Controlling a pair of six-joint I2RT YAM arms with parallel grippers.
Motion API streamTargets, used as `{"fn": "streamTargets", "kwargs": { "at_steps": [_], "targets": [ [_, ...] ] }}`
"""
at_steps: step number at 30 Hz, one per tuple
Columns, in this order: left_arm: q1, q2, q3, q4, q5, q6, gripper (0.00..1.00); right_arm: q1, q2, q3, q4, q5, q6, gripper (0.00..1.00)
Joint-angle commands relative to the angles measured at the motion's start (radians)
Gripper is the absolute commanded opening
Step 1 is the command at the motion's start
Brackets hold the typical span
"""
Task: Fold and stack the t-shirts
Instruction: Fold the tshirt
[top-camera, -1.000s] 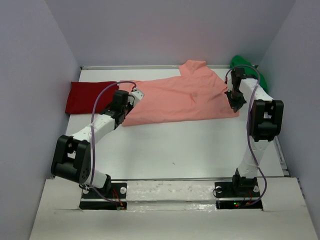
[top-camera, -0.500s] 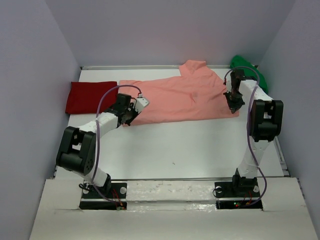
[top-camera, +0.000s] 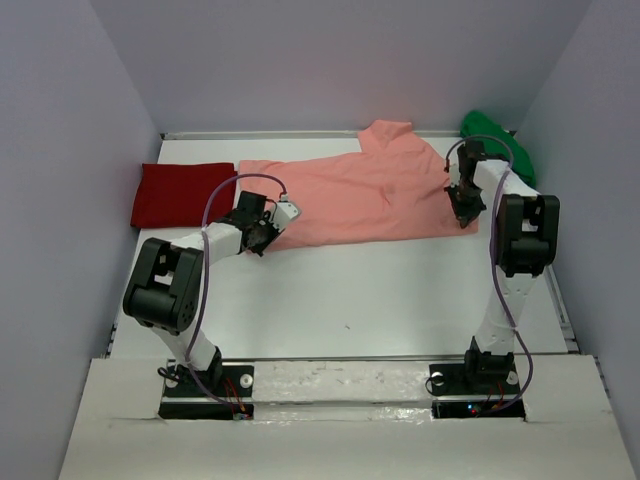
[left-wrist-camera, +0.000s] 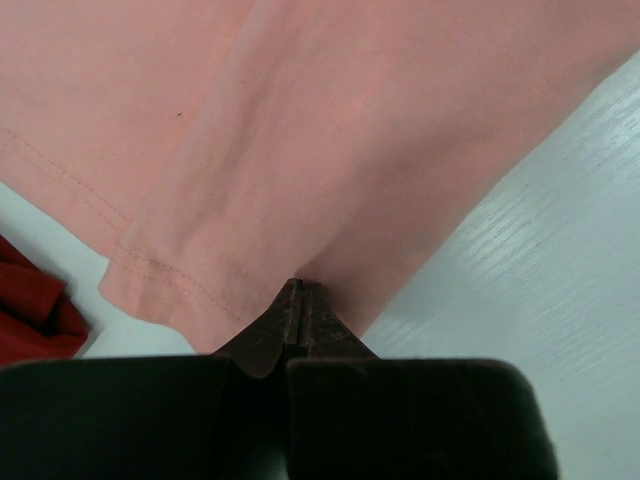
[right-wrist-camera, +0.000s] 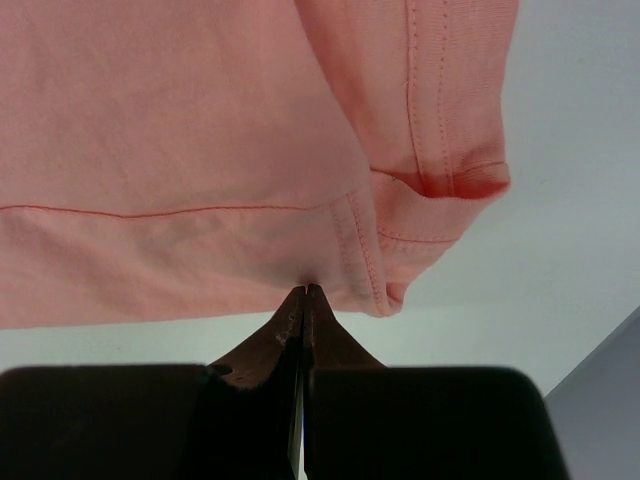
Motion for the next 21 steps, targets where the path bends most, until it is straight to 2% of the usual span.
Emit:
{"fn": "streamTargets", "kwargs": {
  "at_steps": [1,11,21],
  "targets": [
    [0.004,-0.003,0.015,0.007,0.004,0.016,0.0,0.006,0.012,0.037,0.025,0.027,-0.012,0.0],
    [0.004,-0.033,-0.055,-0.007,-0.025,0.047,0.0,0.006,0.041,-0.024,0.057,0.033,-0.025,0.0],
    [0.004,-0.154,-0.141,-0.056,-0.053,0.092,0.0,0.006,-0.126,-0.254,0.105,0.067,-0.077,0.0]
  ]
}}
